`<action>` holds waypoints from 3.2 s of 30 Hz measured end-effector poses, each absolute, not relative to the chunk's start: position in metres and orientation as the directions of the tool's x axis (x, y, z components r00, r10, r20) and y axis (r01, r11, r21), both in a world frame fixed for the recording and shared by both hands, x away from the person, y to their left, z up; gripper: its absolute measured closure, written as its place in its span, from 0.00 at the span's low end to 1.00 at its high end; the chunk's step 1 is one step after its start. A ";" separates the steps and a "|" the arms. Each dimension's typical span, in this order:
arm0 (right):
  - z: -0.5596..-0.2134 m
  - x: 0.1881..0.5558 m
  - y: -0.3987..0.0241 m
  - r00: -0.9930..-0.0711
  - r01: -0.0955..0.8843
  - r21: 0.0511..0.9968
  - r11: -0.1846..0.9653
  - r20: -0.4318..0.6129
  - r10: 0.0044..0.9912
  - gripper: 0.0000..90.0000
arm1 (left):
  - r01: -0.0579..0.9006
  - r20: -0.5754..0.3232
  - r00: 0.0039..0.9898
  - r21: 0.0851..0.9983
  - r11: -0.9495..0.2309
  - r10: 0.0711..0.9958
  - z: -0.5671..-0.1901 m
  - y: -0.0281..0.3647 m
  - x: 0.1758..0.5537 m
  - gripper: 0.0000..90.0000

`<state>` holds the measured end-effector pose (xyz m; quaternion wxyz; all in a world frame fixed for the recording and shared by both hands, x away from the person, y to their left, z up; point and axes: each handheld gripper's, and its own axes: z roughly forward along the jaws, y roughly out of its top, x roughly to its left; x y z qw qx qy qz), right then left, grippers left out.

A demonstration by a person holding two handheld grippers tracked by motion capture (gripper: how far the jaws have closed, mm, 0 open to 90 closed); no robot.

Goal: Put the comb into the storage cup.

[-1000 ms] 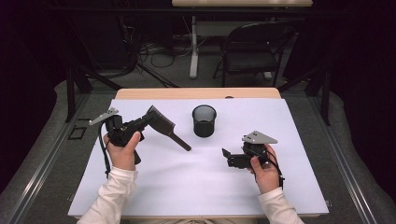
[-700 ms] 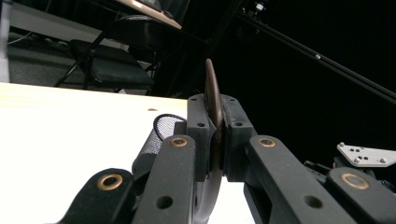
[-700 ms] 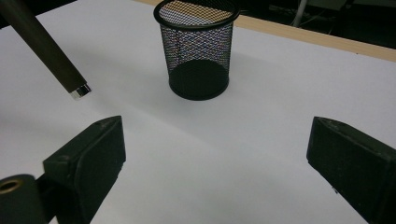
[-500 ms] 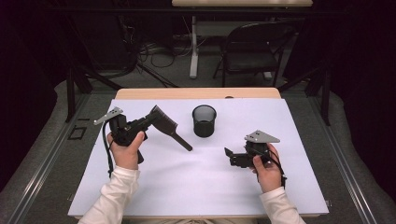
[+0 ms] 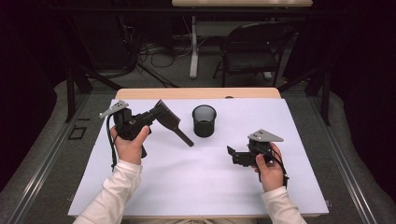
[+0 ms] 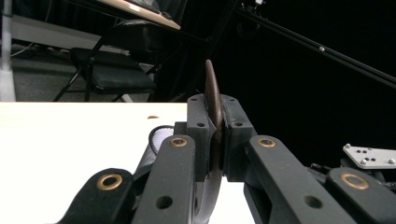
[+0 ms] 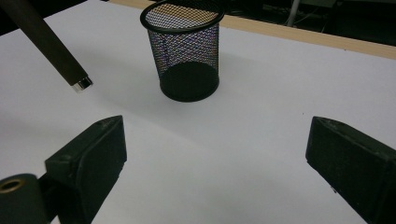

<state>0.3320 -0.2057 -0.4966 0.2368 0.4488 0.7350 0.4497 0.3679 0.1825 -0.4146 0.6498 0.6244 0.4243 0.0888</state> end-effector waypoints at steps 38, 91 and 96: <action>-0.498 0.334 -0.208 -0.486 0.450 0.872 0.193 0.058 0.872 0.06 | 0.369 -0.369 0.622 0.916 0.158 0.690 -0.357 0.164 0.391 0.94; -0.501 0.334 -0.206 -0.497 0.460 0.865 0.202 0.062 0.866 0.06 | 0.394 -0.418 0.448 0.886 0.245 0.790 -0.335 0.143 0.451 0.94; -0.502 0.334 -0.206 -0.497 0.461 0.864 0.202 0.063 0.865 0.06 | 0.406 -0.441 0.421 0.873 0.270 0.792 -0.338 0.144 0.456 0.94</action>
